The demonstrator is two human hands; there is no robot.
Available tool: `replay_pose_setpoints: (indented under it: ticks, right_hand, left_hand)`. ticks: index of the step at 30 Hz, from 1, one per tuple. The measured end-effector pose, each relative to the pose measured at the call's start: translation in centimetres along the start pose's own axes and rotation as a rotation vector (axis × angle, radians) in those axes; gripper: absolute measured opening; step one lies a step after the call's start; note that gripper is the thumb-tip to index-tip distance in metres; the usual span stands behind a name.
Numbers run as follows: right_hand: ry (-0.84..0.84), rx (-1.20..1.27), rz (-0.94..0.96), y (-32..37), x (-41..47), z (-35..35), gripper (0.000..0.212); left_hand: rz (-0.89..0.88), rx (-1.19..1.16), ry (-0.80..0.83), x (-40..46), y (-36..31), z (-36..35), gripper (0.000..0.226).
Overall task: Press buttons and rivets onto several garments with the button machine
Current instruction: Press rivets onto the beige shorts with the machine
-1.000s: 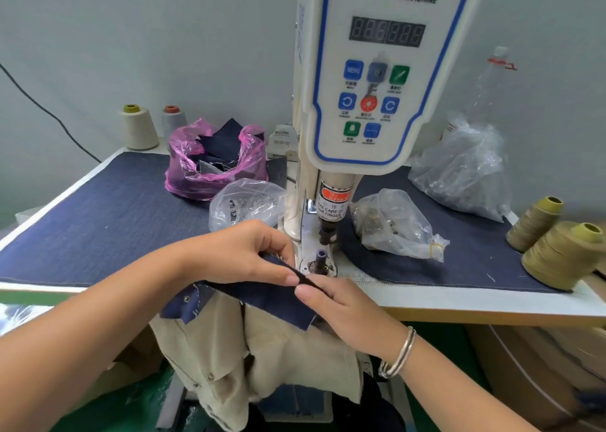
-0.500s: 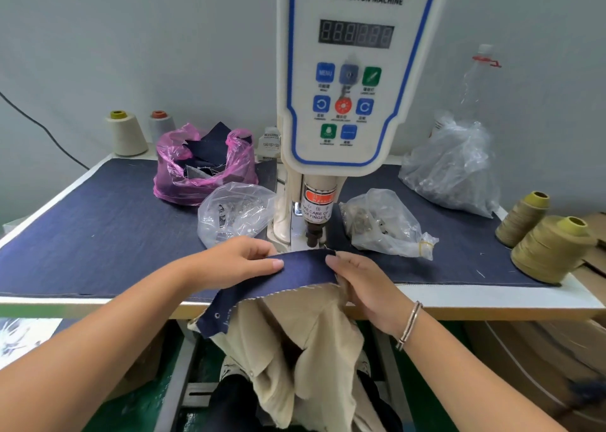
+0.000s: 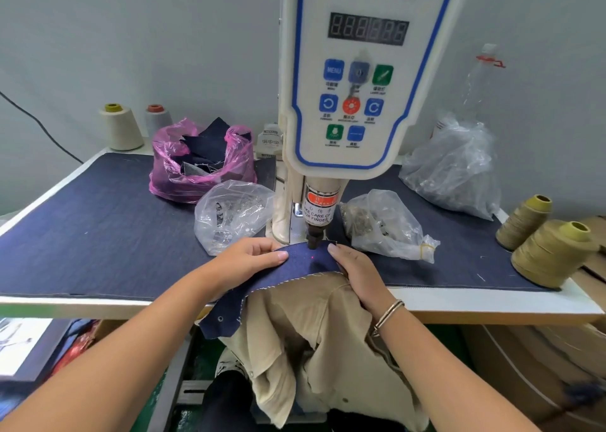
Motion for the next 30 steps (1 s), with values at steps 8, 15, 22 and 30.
replay_pose_setpoints:
  ticks: [8, 15, 22, 30]
  right_hand:
    - [0.004, 0.051, -0.02, -1.1, -0.3, 0.3, 0.025]
    - [0.035, 0.1, 0.037, -1.1, -0.4, 0.0, 0.032]
    - [0.02, 0.089, 0.063, -0.9, -0.2, 0.1, 0.041]
    - [0.022, 0.125, 0.056, -1.2, 0.0, 0.0, 0.042]
  left_hand:
    - [0.017, -0.111, -0.004, 0.8, 1.2, 0.0, 0.035]
    - [0.038, -0.238, 0.025, 0.8, 1.2, -0.1, 0.017]
    - [0.041, -0.263, 0.011, 1.1, 1.5, 0.1, 0.022]
    - [0.02, -0.271, 0.02, 1.2, 1.7, 0.2, 0.023]
Point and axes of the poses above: each hand's wrist, its own x-axis towards the middle knuckle, its own z-axis out of the back of the hand, y = z × x, the point moved 7 cm from there along x, towards the middle knuckle, and after that the axes turned 14 degrees about -x, right-handed, at the moved point
